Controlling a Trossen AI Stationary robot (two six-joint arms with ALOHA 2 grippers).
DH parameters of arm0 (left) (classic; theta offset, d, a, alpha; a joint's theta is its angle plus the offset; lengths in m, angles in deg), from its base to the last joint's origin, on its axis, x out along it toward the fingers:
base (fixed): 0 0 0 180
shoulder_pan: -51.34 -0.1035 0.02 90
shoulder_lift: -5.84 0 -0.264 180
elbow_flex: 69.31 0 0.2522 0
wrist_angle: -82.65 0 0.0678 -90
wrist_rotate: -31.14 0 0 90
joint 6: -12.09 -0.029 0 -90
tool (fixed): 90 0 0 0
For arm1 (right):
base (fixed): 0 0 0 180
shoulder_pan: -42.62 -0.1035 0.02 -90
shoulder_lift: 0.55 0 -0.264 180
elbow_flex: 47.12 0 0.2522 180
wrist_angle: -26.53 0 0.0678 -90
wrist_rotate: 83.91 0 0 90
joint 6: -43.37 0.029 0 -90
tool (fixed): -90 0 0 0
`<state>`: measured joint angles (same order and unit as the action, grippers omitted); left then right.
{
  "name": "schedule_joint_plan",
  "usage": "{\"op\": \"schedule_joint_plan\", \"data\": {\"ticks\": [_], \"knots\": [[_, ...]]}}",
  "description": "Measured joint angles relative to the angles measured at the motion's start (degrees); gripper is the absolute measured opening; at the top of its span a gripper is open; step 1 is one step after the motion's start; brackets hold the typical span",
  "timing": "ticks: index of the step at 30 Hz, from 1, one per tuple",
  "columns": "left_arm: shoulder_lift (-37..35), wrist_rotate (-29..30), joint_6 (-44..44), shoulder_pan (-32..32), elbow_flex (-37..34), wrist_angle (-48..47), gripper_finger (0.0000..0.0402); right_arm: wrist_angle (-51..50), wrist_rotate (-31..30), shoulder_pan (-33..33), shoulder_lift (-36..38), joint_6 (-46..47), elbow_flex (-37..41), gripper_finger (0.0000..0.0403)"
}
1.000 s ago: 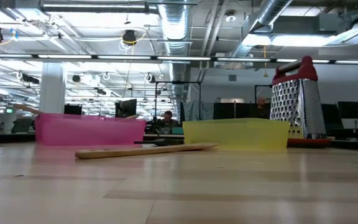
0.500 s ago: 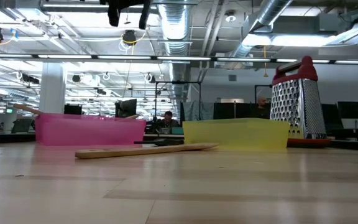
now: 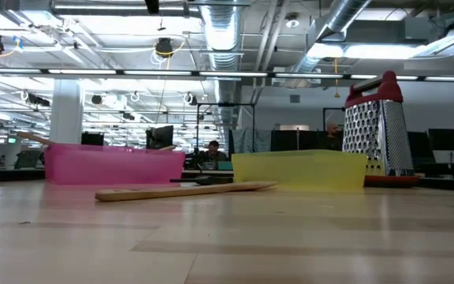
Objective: Pick & Place Kitchen Items
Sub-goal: Put the bottom black knife into the yellow bin
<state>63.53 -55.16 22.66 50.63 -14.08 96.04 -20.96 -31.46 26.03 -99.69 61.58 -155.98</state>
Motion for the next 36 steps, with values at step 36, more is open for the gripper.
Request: {"op": "schedule_joint_plan", "data": {"ticks": [36], "knots": [[-0.46,-2.96,-0.24,0.0,0.0,1.73,0.0024,20.73,10.96,7.78,0.41,-11.32,-0.05,0.027]]}}
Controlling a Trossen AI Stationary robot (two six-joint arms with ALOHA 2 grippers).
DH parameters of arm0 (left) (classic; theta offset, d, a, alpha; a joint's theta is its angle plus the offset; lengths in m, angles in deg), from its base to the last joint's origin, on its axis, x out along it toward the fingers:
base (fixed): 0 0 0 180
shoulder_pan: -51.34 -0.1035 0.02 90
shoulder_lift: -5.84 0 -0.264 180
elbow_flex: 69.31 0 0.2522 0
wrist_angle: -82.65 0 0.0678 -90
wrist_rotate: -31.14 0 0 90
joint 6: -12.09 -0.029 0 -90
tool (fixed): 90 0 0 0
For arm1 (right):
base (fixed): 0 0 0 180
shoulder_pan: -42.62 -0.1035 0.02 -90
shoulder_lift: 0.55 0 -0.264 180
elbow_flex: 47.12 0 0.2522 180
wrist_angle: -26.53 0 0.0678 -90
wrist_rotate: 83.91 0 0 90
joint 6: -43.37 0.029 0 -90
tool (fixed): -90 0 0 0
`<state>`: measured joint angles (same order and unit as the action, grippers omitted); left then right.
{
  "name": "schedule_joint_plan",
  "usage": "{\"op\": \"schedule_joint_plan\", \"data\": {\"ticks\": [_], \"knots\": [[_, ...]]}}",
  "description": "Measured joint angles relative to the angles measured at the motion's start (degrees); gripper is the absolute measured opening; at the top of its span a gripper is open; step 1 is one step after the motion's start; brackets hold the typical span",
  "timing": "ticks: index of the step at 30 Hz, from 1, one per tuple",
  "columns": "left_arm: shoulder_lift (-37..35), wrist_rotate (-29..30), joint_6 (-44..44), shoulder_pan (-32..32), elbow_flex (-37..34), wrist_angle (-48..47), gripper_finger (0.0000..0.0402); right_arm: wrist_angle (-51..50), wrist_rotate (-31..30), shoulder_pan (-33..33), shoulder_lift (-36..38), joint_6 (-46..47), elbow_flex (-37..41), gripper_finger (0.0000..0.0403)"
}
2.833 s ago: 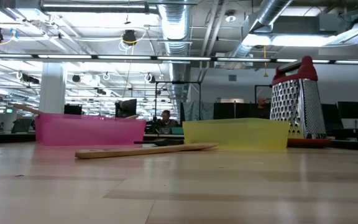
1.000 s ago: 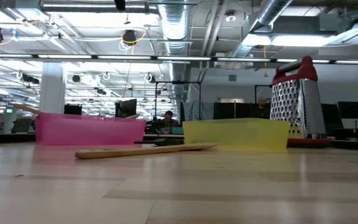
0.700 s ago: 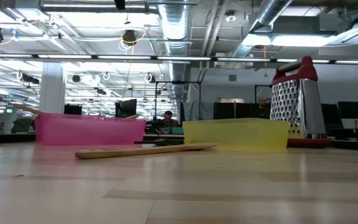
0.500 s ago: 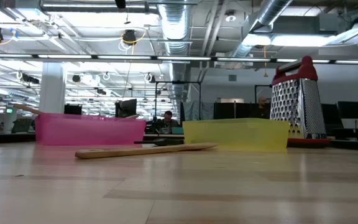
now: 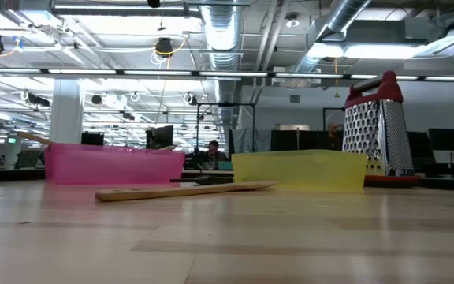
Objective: Pick & Place Kitchen Items
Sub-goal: Put the bottom black knife into the yellow bin
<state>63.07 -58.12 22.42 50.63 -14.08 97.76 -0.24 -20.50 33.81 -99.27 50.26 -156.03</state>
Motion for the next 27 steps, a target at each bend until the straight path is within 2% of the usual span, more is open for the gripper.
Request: {"op": "schedule_joint_plan", "data": {"ticks": [5,9,12,18,27], "knots": [[0.67,-0.12,0.0,0.07,0.0,1.1,0.0024,0.85,2.42,0.66,0.01,0.0,0.0,0.0267],[1.68,-0.41,0.02,0.09,0.0,1.7,0.0024,1.01,3.92,0.92,0.0,0.05,0.0,0.0242],[2.19,-0.79,0.02,0.11,0.0,1.98,0.0024,0.3,4.09,1.05,0.01,0.22,0.0,0.0201],[2.41,-1.06,-0.56,0.11,0.0,2.39,0.0024,-2.24,4.36,1.03,0.05,0.62,0.0,0.0084],[2.43,-0.99,-1.27,0.11,0.0,2.44,0.0024,-2.61,4.26,0.98,0.1,0.45,-0.02,0.0079]]}}
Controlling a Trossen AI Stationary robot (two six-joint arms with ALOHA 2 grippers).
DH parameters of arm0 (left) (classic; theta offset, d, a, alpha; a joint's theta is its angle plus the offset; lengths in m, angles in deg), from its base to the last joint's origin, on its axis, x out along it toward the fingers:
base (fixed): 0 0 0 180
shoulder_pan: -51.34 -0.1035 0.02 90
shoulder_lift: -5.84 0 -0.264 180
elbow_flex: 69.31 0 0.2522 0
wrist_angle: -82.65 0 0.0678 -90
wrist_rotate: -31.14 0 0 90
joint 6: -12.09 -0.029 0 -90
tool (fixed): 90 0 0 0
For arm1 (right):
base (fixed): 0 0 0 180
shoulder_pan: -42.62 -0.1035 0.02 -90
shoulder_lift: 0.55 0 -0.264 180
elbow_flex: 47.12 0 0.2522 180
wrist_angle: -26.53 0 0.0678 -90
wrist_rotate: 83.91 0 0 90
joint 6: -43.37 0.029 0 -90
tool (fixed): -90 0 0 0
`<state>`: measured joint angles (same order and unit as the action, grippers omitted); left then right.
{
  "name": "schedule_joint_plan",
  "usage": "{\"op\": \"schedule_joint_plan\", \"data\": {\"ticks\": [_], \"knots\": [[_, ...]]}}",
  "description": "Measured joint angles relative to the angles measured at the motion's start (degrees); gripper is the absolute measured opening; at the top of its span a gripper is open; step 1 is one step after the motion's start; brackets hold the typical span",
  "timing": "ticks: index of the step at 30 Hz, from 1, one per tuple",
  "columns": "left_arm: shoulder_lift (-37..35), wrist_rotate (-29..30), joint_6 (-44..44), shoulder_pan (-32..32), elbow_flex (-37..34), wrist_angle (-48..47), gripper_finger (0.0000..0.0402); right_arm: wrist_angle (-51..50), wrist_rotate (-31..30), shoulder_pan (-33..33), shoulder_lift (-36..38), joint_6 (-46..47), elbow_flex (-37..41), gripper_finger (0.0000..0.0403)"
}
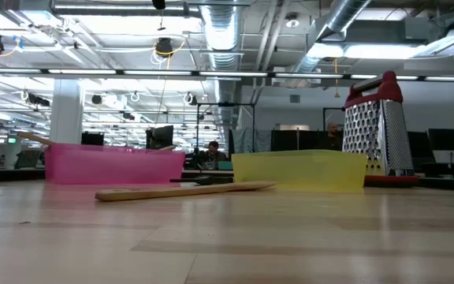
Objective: Pick & Place Kitchen Items
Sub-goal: Put the bottom black knife into the yellow bin
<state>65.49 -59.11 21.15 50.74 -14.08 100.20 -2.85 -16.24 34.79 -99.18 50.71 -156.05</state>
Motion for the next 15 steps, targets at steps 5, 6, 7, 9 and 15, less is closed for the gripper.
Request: {"op": "schedule_joint_plan", "data": {"ticks": [5,6,7,9,15], "knots": [[0.0,0.24,0.31,0.0,0.0,-0.47,0.0047,-0.23,-0.11,0.0,-0.02,-0.53,0.0,0.0079],[0.0,0.27,0.31,0.0,0.0,-1.03,0.0057,-0.46,-0.17,0.0,-0.02,-0.66,0.0,0.0079],[-0.02,0.3,0.26,0.0,0.0,-1.79,0.0069,-0.74,-0.34,0.0,0.04,-0.69,0.06,0.0079],[-0.02,0.34,0.18,0.0,0.02,-3.43,0.0095,-0.86,-1.54,0.0,0.28,-0.72,0.11,0.0079],[-0.02,0.26,0.02,0.0,0.07,-6.35,0.0173,-3.34,-6.2,0.02,3.76,-1.51,-0.08,0.0079]]}}
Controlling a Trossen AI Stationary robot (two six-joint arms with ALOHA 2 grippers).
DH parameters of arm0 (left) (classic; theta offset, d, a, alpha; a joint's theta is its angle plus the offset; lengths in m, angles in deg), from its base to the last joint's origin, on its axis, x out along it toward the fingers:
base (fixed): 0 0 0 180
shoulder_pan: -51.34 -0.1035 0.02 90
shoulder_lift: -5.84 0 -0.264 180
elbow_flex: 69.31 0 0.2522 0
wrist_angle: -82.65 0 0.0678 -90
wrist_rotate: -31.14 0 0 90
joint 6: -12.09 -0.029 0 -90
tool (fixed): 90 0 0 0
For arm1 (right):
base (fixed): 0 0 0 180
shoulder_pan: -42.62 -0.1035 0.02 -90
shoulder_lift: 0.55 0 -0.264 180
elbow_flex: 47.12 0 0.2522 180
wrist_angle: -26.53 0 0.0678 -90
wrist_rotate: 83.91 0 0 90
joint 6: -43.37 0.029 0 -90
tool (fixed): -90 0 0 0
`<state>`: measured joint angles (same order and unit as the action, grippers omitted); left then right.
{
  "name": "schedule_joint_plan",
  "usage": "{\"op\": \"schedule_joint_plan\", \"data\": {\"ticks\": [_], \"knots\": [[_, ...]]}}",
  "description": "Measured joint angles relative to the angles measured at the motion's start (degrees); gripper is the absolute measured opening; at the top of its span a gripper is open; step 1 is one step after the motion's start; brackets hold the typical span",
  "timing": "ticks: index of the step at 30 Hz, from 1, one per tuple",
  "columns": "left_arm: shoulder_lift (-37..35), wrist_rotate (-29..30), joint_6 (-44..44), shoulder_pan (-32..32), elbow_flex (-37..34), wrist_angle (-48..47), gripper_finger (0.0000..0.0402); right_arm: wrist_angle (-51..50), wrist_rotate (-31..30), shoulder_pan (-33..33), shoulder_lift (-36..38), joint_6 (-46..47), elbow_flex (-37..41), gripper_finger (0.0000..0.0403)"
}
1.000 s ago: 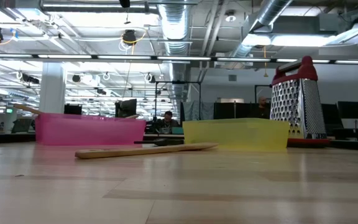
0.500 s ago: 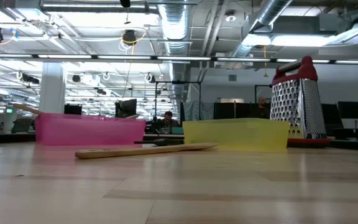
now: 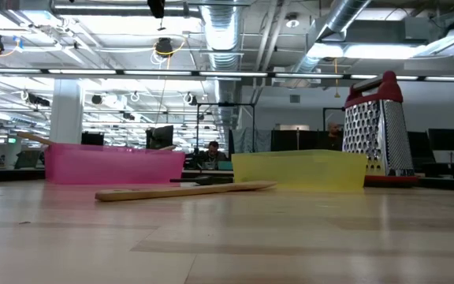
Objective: Pick & Place Kitchen Items
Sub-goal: Put the bottom black knife into the yellow bin
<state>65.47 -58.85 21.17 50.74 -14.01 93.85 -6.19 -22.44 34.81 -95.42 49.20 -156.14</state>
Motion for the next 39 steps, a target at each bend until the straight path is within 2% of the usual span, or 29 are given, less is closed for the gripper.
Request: {"op": "schedule_joint_plan", "data": {"ticks": [5,10,14,20,26,30,35,39], "knots": [[-0.02,0.0,-0.05,0.0,0.0,-2.79,0.0208,-10.05,-7.33,0.83,3.29,0.84,0.11,0.0079],[-0.02,-0.02,0.0,0.0,0.0,-5.72,0.0212,-32.27,-12.05,5.84,5.24,14.59,0.06,0.0079],[-0.02,-0.04,0.25,0.0,-0.02,-6.12,0.0206,-47.55,-12.08,10.67,2.11,21.97,0.08,0.0079],[-0.02,-0.66,0.76,0.0,-0.02,-6.33,0.0198,-59.27,-11.86,16.65,-7.37,22.74,0.13,0.0079],[-0.02,-3.33,1.89,0.0,-0.05,-6.93,0.0198,-61.79,-6.76,19.96,-16.63,18.82,0.17,0.0079],[-0.02,-3.5,1.92,0.0,-0.05,-7.0,0.0198,-61.69,-5.77,21.17,-18.77,17.57,0.17,0.0079],[-0.02,-3.5,1.92,0.0,-0.05,-7.19,0.0196,-59.57,-3.96,21.1,-14.56,16.2,2.57,0.0079],[-0.02,-3.5,1.9,0.0,-0.05,-7.24,0.0196,-51.19,0.46,21.4,-6.55,16.08,12.25,0.0079]]}}
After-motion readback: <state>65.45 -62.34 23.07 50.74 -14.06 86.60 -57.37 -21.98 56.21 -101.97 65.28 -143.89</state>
